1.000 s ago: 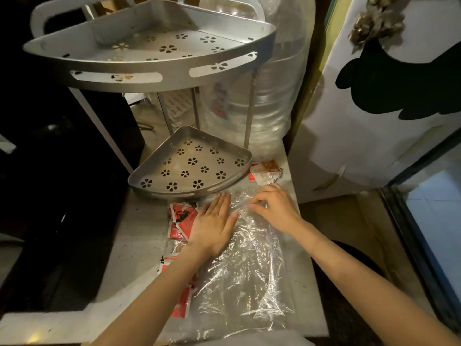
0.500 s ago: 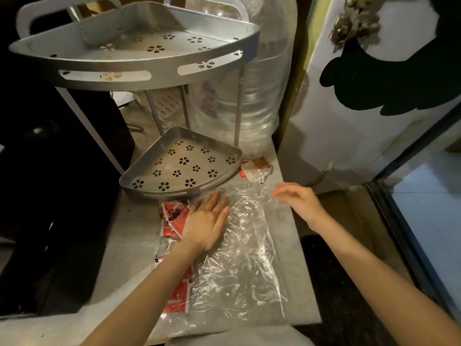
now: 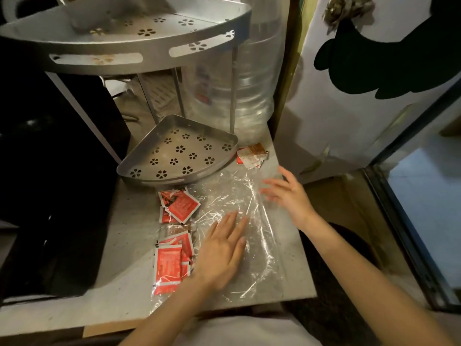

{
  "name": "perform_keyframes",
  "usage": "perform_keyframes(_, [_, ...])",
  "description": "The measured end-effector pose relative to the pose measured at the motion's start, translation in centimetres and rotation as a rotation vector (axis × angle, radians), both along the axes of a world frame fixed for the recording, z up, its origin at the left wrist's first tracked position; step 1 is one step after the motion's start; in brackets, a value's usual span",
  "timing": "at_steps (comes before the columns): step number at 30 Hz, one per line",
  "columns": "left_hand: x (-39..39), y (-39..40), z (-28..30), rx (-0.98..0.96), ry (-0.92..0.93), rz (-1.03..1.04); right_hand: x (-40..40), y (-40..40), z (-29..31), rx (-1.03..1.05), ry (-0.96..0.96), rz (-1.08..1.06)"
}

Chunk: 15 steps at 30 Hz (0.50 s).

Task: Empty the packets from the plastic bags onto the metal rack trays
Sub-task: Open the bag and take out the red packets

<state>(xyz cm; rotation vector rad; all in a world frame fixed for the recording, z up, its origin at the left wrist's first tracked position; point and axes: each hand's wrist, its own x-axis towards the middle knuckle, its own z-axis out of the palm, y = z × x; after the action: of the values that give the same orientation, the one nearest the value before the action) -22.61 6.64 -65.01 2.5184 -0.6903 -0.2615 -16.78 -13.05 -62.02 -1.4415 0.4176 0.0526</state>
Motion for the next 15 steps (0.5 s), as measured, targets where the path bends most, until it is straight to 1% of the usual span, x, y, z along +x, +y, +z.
perform_keyframes(3, [-0.1, -0.2, -0.1, 0.027, -0.02, 0.014, -3.1, 1.6, 0.4, 0.016, 0.089, -0.081])
perform_keyframes(5, [-0.3, -0.2, -0.3, 0.057, -0.037, -0.007, -5.5, 2.8, 0.4, -0.034, 0.118, 0.0])
perform_keyframes(7, [-0.5, -0.1, -0.6, 0.069, -0.07, -0.04, -7.1, 4.0, 0.3, -0.146, 0.123, 0.12])
perform_keyframes(8, [-0.5, 0.0, -0.8, 0.065, -0.082, -0.053, -7.5, 4.6, 0.1, -0.197, 0.122, 0.14])
perform_keyframes(11, [-0.6, 0.3, -1.5, 0.059, -0.077, -0.082, -7.8, 5.5, -0.7, -0.314, 0.104, 0.071])
perform_keyframes(13, [-0.5, 0.6, -1.8, 0.028, -0.039, -0.082, -8.2, 5.2, -0.9, -0.313, 0.093, 0.02])
perform_keyframes(15, [-0.5, 0.8, -1.9, 0.0, -0.001, -0.066, -8.6, 4.4, -0.8, -0.257, 0.118, -0.024])
